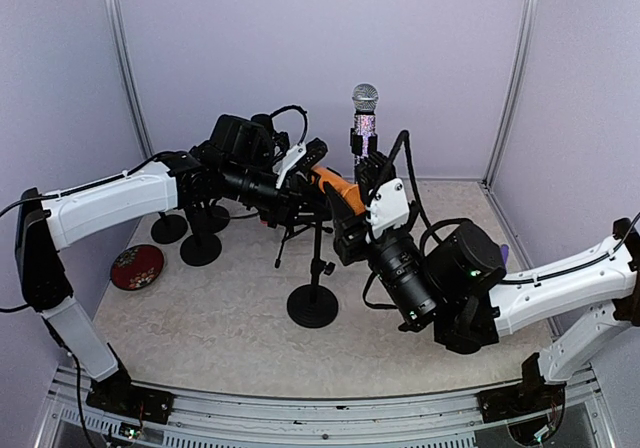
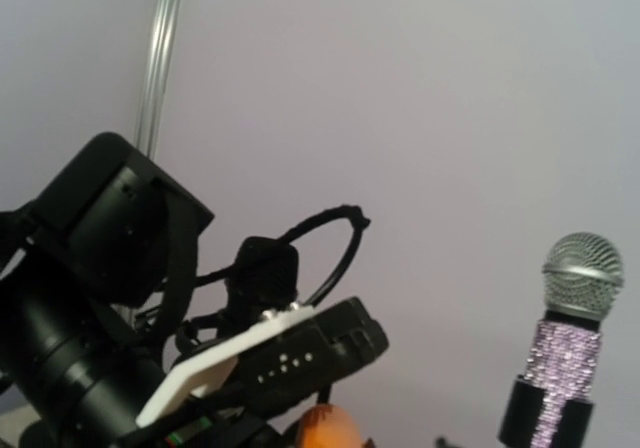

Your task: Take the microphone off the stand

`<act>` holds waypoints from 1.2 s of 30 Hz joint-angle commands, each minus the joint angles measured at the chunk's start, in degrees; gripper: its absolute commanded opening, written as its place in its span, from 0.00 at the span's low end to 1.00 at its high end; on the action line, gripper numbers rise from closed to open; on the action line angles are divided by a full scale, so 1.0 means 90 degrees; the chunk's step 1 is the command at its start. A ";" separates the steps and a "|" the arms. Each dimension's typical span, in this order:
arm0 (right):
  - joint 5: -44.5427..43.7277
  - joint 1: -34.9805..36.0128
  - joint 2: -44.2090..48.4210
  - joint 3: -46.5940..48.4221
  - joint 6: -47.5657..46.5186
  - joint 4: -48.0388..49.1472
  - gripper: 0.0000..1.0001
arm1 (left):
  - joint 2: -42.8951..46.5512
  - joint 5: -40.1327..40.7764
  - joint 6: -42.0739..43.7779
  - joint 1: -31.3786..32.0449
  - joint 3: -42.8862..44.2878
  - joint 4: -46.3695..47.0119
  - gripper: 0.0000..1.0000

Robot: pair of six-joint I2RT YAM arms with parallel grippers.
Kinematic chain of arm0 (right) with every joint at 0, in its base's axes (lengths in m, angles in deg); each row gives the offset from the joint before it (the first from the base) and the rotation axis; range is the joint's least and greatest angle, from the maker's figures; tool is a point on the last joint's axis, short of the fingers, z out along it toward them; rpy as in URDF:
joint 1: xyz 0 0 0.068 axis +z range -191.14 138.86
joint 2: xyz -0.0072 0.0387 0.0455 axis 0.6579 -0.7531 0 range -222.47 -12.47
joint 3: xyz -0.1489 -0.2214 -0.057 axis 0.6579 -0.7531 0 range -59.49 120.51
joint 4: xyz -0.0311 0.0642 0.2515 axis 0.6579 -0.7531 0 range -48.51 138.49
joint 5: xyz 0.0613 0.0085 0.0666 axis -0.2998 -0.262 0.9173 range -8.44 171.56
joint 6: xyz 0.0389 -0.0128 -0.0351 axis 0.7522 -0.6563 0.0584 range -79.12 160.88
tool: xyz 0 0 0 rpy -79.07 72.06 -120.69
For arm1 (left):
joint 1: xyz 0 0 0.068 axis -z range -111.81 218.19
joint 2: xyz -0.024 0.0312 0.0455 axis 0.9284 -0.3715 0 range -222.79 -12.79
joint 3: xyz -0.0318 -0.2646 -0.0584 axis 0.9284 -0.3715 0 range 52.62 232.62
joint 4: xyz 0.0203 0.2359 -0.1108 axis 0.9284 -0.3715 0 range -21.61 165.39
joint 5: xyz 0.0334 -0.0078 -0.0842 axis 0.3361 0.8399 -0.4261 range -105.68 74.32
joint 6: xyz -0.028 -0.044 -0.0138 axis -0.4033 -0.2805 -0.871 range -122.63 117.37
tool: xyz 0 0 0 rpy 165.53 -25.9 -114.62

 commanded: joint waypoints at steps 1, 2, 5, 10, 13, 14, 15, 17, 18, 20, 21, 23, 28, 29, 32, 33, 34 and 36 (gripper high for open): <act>-0.0293 0.0514 0.0920 0.0069 -0.0492 0.0552 0.00 | -0.0279 0.1005 0.0240 -0.0487 0.0282 0.0087 0.00; -0.0340 0.0551 0.0987 0.0071 -0.0525 0.0489 0.00 | -0.0313 0.1053 0.0321 -0.0482 0.0303 0.0072 0.00; -0.0498 0.0649 0.1220 0.0039 -0.0497 0.0152 0.00 | -0.0397 0.1155 0.0452 -0.0495 0.0377 0.0083 0.00; -0.0776 0.0936 0.1552 -0.0013 -0.0674 -0.0030 0.00 | -0.0512 0.1184 0.0460 -0.0495 0.0431 0.0134 0.00; -0.0992 0.1078 0.1670 -0.0062 -0.0892 0.0048 0.00 | -0.0550 0.1059 0.0572 -0.0488 0.0494 0.0048 0.00; -0.1058 0.1084 0.1746 -0.0130 -0.0907 0.0086 0.00 | -0.0548 0.0965 0.0620 -0.0495 0.0534 -0.0010 0.00; -0.1097 0.1084 0.1837 -0.0217 -0.0915 0.0146 0.00 | -0.0548 0.0905 0.0634 -0.0487 0.0558 -0.0045 0.00; -0.1184 0.1084 0.2014 -0.0359 -0.0953 0.0194 0.00 | -0.0542 0.0819 0.0714 -0.0461 0.0643 -0.0183 0.03; -0.1250 0.1077 0.2061 -0.0409 -0.1021 0.0220 0.00 | -0.0549 0.0769 0.0772 -0.0453 0.0708 -0.0261 0.07; -0.1409 0.1057 0.2102 -0.0531 -0.1251 0.0412 0.00 | -0.0522 0.0691 0.0840 -0.0446 0.0788 -0.0396 0.20; -0.1521 0.1016 0.2113 -0.0618 -0.1298 0.0389 0.00 | -0.0516 0.0628 0.0890 -0.0442 0.0840 -0.0487 0.37; -0.1805 0.0820 0.2142 -0.0758 -0.1107 0.0077 0.00 | -0.0482 0.0495 0.1008 -0.0438 0.0946 -0.0739 0.74; -0.2319 -0.0017 0.2596 -0.1113 0.1385 -0.2735 0.00 | -0.0361 0.0267 0.1249 -0.0393 0.1274 -0.1393 0.99; -0.2366 -0.0267 0.2667 -0.1091 0.2202 -0.3708 0.00 | -0.0317 0.0271 0.1309 -0.0380 0.1330 -0.1541 0.99; -0.2154 -0.1049 0.2728 -0.1090 0.4258 -0.6002 0.00 | -0.0193 0.0401 0.1456 -0.0345 0.1540 -0.2026 0.99; -0.1980 -0.1287 0.2682 -0.1109 0.4739 -0.6517 0.00 | -0.0156 0.0449 0.1514 -0.0339 0.1638 -0.2198 0.99; -0.1823 -0.1493 0.2597 -0.1144 0.5035 -0.6829 0.00 | -0.0110 0.0501 0.1559 -0.0333 0.1735 -0.2387 0.99; -0.1638 -0.1833 0.2329 -0.1277 0.5382 -0.7059 0.00 | 0.0009 0.0662 0.1605 -0.0332 0.1845 -0.2697 0.99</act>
